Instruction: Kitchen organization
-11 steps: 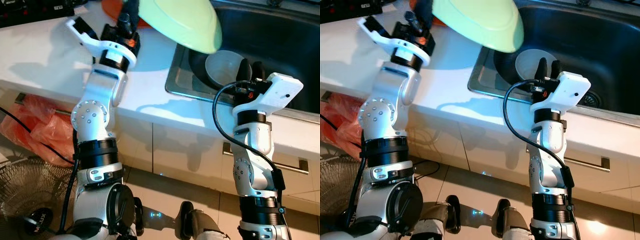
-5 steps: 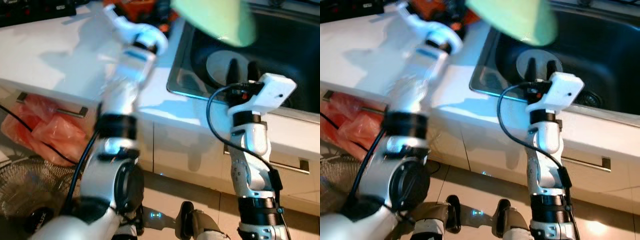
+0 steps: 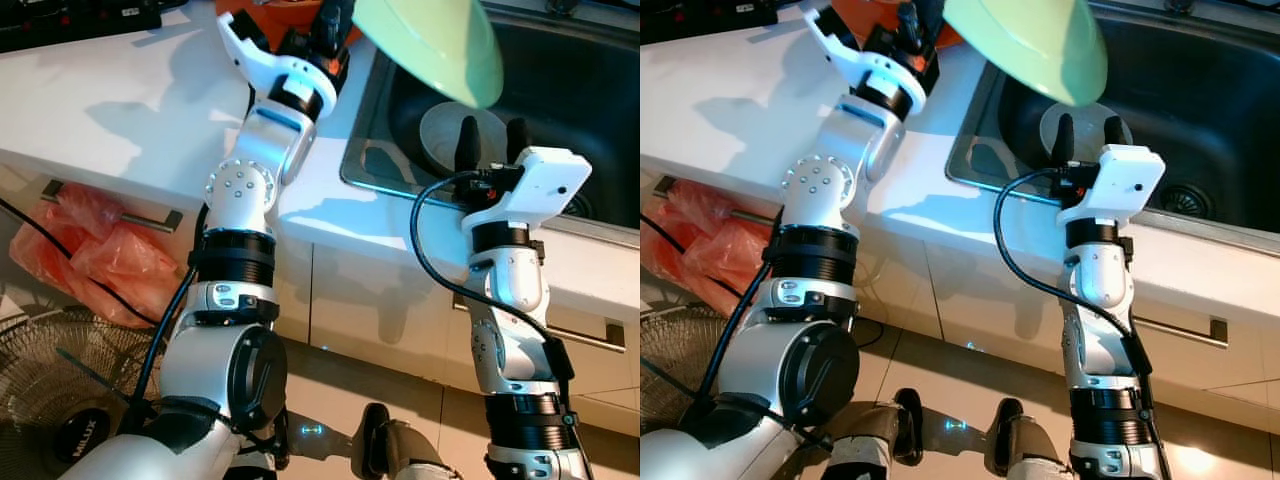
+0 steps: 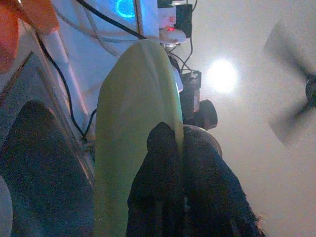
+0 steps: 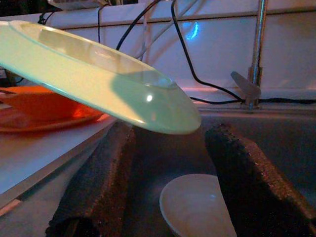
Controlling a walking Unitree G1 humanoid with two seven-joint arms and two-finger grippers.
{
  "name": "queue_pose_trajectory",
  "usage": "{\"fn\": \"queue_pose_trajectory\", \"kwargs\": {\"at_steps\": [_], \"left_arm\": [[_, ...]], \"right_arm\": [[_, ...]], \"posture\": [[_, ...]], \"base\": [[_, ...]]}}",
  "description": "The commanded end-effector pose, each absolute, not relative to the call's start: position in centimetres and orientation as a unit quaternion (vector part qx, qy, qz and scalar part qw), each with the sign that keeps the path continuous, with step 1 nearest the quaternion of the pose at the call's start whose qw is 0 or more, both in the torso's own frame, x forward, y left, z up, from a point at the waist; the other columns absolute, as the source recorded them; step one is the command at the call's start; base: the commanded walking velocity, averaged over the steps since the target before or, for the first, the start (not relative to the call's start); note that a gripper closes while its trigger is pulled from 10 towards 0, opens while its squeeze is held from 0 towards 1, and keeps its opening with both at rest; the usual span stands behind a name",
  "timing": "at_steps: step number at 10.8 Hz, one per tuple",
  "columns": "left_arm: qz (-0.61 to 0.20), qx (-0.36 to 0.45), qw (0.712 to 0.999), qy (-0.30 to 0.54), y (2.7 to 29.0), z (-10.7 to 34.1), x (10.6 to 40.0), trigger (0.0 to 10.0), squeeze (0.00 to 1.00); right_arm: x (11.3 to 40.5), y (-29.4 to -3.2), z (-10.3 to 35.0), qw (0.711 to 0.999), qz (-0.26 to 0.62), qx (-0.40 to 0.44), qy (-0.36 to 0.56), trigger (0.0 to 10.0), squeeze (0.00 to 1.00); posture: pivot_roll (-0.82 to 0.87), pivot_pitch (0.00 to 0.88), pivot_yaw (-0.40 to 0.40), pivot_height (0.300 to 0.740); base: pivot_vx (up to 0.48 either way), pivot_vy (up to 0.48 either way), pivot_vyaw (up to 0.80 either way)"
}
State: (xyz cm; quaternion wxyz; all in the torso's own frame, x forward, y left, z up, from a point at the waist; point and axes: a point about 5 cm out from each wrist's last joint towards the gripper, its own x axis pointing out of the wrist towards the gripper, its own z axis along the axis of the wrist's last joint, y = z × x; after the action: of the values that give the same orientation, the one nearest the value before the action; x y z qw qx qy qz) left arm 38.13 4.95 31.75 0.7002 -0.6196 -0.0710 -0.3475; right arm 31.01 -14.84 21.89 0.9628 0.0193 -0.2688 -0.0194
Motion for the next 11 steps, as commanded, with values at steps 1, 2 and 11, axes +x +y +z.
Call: {"fn": "queue_pose_trajectory", "kwargs": {"at_steps": [1, 2, 11], "left_arm": [[-0.383, -0.614, 0.684, -0.086, 3.7, 33.3, 37.5, 10.0, 0.00], [-0.385, -0.613, 0.684, -0.085, 3.6, 33.3, 37.4, 10.0, 0.00], [-0.446, -0.475, 0.758, -0.043, 5.1, 37.0, 31.4, 10.0, 0.00]], "right_arm": [[30.9, -15.1, 21.1, 0.966, -0.025, 0.010, -0.257, 10.0, 0.00], [30.8, -15.0, 21.1, 0.965, -0.024, -0.004, -0.261, 10.0, 0.00], [30.8, -14.5, 21.2, 0.957, -0.028, -0.073, -0.281, 10.0, 0.00]], "posture": [[0.10, 0.264, 0.033, 0.740], [0.10, 0.263, 0.037, 0.740], [0.10, 0.247, 0.043, 0.740]], "base": [[0.000, 0.000, 0.00], [0.000, 0.000, 0.00], [0.000, 0.000, 0.00]]}}
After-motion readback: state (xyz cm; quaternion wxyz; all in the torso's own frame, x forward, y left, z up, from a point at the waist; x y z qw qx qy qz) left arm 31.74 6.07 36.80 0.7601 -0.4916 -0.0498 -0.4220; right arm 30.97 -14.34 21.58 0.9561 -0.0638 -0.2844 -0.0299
